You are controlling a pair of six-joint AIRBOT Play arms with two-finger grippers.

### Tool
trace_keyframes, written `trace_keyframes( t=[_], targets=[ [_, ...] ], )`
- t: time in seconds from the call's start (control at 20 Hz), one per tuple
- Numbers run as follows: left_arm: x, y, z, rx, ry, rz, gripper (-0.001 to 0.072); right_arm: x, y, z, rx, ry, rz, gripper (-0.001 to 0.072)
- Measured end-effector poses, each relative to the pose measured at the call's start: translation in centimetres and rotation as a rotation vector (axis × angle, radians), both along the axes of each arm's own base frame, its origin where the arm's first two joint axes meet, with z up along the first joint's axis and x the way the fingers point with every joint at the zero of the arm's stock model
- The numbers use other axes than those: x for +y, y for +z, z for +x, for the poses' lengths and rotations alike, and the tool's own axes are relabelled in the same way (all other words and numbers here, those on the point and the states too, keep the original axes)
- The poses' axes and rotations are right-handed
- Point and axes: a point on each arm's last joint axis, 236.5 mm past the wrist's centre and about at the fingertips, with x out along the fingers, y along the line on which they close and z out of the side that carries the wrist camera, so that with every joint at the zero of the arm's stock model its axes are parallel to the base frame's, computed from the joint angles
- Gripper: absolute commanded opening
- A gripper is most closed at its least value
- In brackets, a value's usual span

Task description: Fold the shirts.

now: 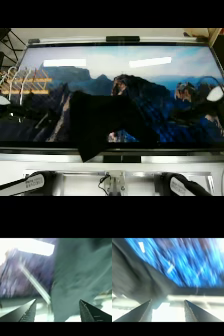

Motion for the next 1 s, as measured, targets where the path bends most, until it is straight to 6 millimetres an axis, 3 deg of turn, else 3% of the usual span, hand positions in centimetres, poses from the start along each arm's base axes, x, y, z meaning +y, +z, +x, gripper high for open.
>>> trace_keyframes(
  t=[0.15,0.4,0.45,0.55,0.6,0.7,1.0],
  targets=[
    [-2.9,-3.1,-2.2,0.033,0.017,-0.045,0.0598,1.0,-1.8,-4.0,0.074,-0.038,0.085,0.0508],
    [-7.0,-5.4,-1.4,-0.041,0.043,-0.036,0.0575,2.5,-4.4,-6.6,0.122,-0.083,0.142,0.0509],
    [-7.4,-5.7,-0.9,-0.067,0.054,-0.027,0.0409,2.7,-5.0,-6.8,0.124,-0.097,0.147,0.0508],
    [-7.5,-6.2,0.4,-0.114,0.086,0.005,0.0203,3.0,-6.0,-6.8,0.116,-0.133,0.156,0.0508],
    [-7.5,-6.4,0.9,-0.134,0.102,0.017,0.0060,3.4,-6.5,-6.7,0.107,-0.154,0.167,0.0509],
    [-7.5,-6.5,1.6,-0.154,0.126,0.025,0.0036,3.8,-7.4,-6.4,0.087,-0.191,0.180,0.0620],
    [-7.8,-5.7,2.7,-0.194,0.149,0.016,0.0035,4.3,-9.3,-5.8,0.038,-0.283,0.197,0.0615]
  ],
)
